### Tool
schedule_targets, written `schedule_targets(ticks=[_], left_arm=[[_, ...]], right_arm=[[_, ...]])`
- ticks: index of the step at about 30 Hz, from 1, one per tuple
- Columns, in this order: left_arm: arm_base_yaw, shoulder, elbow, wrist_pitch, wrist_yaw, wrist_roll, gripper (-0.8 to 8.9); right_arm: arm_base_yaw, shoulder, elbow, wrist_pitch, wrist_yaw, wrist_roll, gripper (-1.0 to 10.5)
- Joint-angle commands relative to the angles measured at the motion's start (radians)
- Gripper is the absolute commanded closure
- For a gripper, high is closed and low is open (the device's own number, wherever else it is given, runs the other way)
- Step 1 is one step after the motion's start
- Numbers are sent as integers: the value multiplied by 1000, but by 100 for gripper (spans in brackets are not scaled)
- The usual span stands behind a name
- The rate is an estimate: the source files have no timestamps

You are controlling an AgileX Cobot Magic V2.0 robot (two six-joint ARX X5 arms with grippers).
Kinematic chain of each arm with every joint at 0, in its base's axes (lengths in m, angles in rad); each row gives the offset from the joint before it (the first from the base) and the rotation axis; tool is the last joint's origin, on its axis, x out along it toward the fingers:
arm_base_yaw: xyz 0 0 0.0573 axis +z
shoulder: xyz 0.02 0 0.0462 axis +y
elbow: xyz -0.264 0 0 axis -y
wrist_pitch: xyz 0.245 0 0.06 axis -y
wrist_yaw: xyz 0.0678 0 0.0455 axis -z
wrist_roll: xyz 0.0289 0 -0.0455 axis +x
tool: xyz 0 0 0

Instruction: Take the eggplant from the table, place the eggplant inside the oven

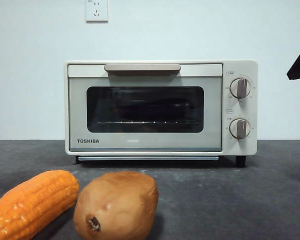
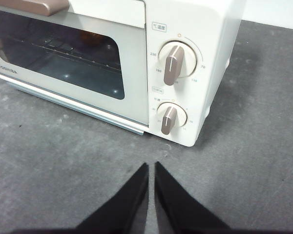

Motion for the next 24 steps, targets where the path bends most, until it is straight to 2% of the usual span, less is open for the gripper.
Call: schedule_targets(ticks=[1,6,8,9,16,24], left_arm=[[-4,3,5,11,-2,-5,809],[8,-33,5,-3,-6,8,809],[56,-100,2,-20,1,124,809],[80,-128,-3,-22,5,148,809],[291,-343,-148,55,-2,243,809],[385,-446,-340,77,1,241,809]], right_arm=[[4,3,10,13,2,16,943],[4,3,10,13,2,16,943],[4,3,10,13,1,16,943],[4,3,10,13,1,16,943],[4,3,10,13,2,16,943],[4,3,10,13,2,16,943]])
